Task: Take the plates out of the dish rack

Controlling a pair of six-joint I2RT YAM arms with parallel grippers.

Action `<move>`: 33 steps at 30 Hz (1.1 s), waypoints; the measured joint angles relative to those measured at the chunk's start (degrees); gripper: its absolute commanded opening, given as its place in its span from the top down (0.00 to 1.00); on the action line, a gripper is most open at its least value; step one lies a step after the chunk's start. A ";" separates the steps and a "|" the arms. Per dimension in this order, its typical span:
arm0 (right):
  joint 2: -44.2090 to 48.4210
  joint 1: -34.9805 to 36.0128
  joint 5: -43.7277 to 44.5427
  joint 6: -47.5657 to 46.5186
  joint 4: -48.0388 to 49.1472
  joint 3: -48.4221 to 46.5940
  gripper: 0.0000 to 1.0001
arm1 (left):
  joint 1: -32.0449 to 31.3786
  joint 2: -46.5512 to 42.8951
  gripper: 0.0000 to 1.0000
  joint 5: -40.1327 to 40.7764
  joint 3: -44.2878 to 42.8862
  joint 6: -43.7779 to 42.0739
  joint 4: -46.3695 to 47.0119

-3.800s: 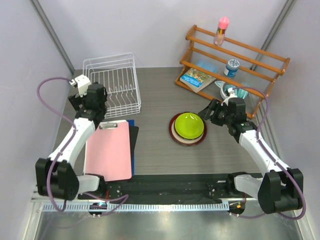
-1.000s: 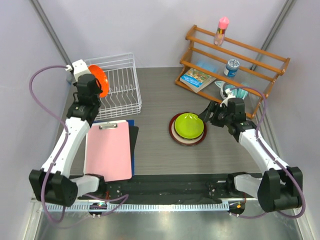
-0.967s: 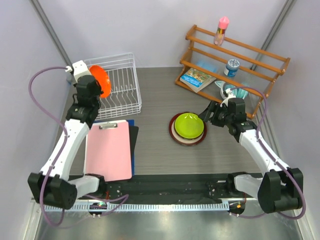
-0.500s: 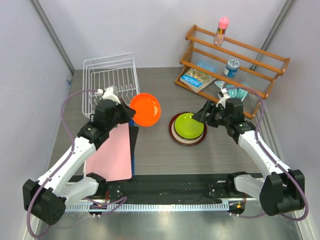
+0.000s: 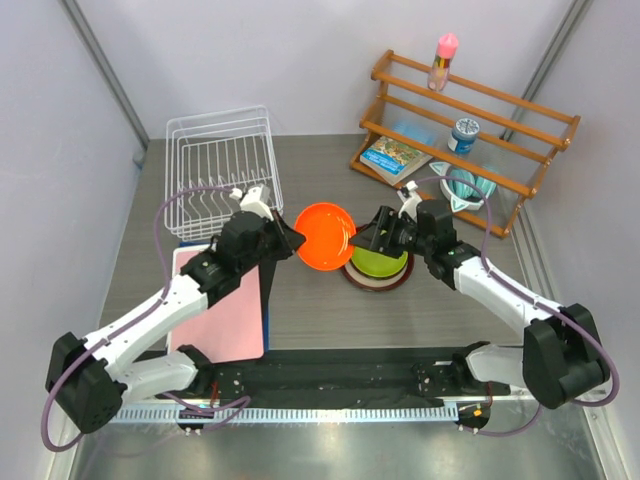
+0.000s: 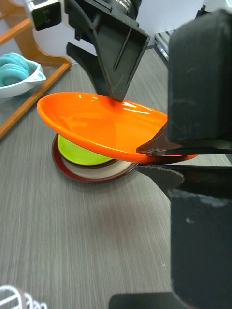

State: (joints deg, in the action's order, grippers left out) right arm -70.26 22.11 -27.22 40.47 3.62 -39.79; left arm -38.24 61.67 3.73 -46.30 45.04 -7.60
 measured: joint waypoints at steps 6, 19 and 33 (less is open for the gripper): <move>-1.44 1.36 -0.15 0.94 3.23 0.15 0.58 | -3.69 2.86 1.00 1.81 0.00 0.24 1.44; 0.59 1.14 1.36 2.62 5.05 1.90 0.99 | -5.90 4.79 0.25 7.39 0.04 1.22 1.55; 5.18 -14.67 13.11 -2.97 -11.58 3.45 0.99 | -6.80 -8.26 0.01 24.37 3.30 -0.72 -6.67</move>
State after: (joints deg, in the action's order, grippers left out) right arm -65.08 7.44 -14.11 37.50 -7.97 -36.34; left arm -45.04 53.41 28.10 -43.00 44.31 -14.26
